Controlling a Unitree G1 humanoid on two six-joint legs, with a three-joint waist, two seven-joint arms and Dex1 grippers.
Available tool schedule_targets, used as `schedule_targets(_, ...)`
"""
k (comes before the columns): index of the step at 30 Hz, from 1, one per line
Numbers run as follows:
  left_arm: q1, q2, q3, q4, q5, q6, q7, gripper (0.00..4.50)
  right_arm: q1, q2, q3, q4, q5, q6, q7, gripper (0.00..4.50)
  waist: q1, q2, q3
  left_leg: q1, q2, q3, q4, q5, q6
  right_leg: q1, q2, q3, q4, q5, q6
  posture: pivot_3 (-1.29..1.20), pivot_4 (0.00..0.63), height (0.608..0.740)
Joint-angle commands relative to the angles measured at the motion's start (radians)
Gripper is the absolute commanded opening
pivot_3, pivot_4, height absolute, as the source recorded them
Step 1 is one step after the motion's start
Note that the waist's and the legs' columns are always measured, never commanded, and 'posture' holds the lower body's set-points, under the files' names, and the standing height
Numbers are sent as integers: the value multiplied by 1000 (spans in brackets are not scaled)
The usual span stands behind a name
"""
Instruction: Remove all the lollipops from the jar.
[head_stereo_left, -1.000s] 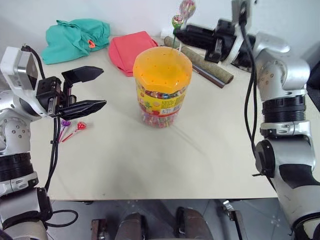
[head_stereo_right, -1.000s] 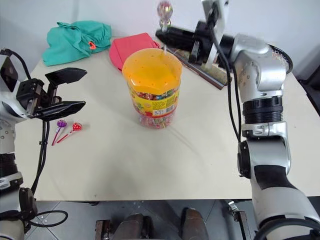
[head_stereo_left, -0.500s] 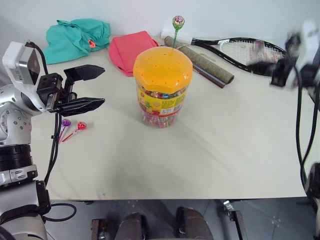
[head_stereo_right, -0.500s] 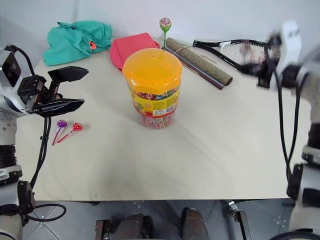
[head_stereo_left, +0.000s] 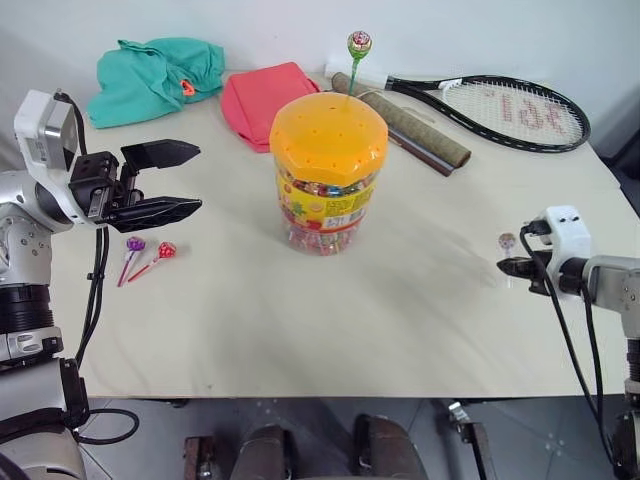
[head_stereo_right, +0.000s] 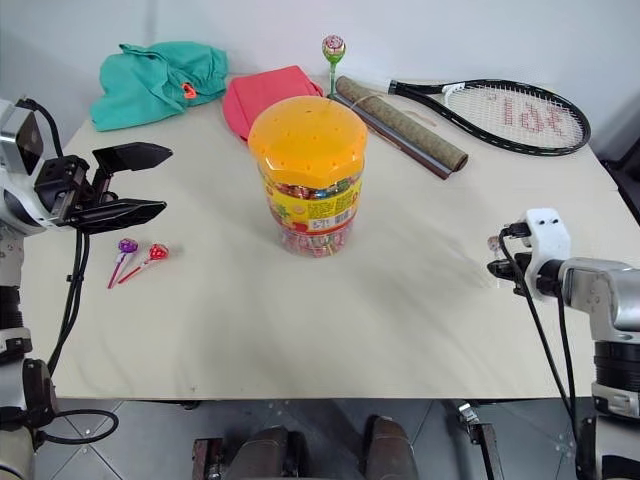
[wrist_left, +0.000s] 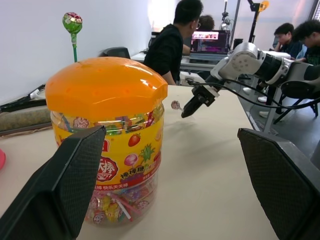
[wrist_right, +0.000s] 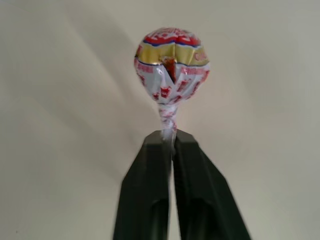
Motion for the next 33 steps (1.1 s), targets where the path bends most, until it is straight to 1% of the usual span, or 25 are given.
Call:
schedule_targets(1,-14,18,19,-22,-4,-16,3,4500,16,-16,-51,-82,24,3,5,1641,0,0,0,0,0,0,0,0,0,0,0,0,0,0,0,0,150,740)
schedule_targets(4,-11,17,21,-27,-7,-13,6,4500,24,-30,-80,-142,48,14,19,2688,1,0,0,0,0,0,0,0,0,0,0,0,0,0,0,0,150,740)
schedule_targets(6,-9,17,23,-29,-9,-13,8,4500,12,-58,-118,-214,94,11,62,3306,3,0,0,0,0,0,0,0,0,0,0,0,0,0,0,0,150,740)
schedule_targets(9,-10,14,23,-26,-10,-14,10,4500,-45,-95,-153,-294,174,-28,142,4270,8,1,0,0,0,0,0,0,0,0,0,0,0,0,0,0,150,740)
schedule_targets(10,-16,8,22,-20,-9,-19,12,4500,-106,-100,-133,-287,192,-70,178,4443,7,1,0,0,0,0,0,0,0,0,0,0,0,0,0,0,150,740)
schedule_targets(12,-28,-4,18,-9,-7,-30,16,4500,-223,-92,-82,-242,207,-132,226,4443,3,1,1,0,0,0,1,0,0,0,0,1,0,0,0,0,150,740)
schedule_targets(15,-47,-24,16,9,4,-57,30,4500,-390,-52,15,-122,190,-217,290,4443,-3,1,0,1,1,1,1,0,0,0,1,1,0,0,0,0,150,740)
schedule_targets(18,-62,-42,20,21,6,-79,50,4500,-575,36,123,98,132,-325,345,4443,-10,0,0,1,0,1,0,0,0,0,0,1,0,0,0,0,150,740)
schedule_targets(22,-73,-59,21,30,19,-109,93,4500,-743,143,230,366,46,-477,430,4443,-12,0,0,1,0,0,-1,0,0,-1,1,0,1,0,0,0,150,740)
schedule_targets(24,-74,-74,30,21,16,-128,122,4500,-841,221,252,558,-9,-585,426,4443,-18,0,0,1,0,1,-1,0,0,-2,0,0,2,0,0,0,150,740)
schedule_targets(27,-69,-87,42,1,11,-141,160,4500,-959,310,241,791,-49,-714,443,4443,-28,0,0,0,0,0,-2,0,0,-4,0,-1,4,0,0,0,150,740)
schedule_targets(30,-56,-90,52,-26,3,-140,180,4500,-1036,368,233,933,-67,-783,499,4443,-40,0,0,0,0,-3,-2,0,0,-4,0,-1,6,0,0,0,150,740)
schedule_targets(33,-35,-90,65,-58,-8,-132,198,4500,-1080,415,235,1027,-92,-839,534,4443,-50,0,0,0,0,-3,-2,0,0,-5,0,-2,7,0,0,0,150,740)
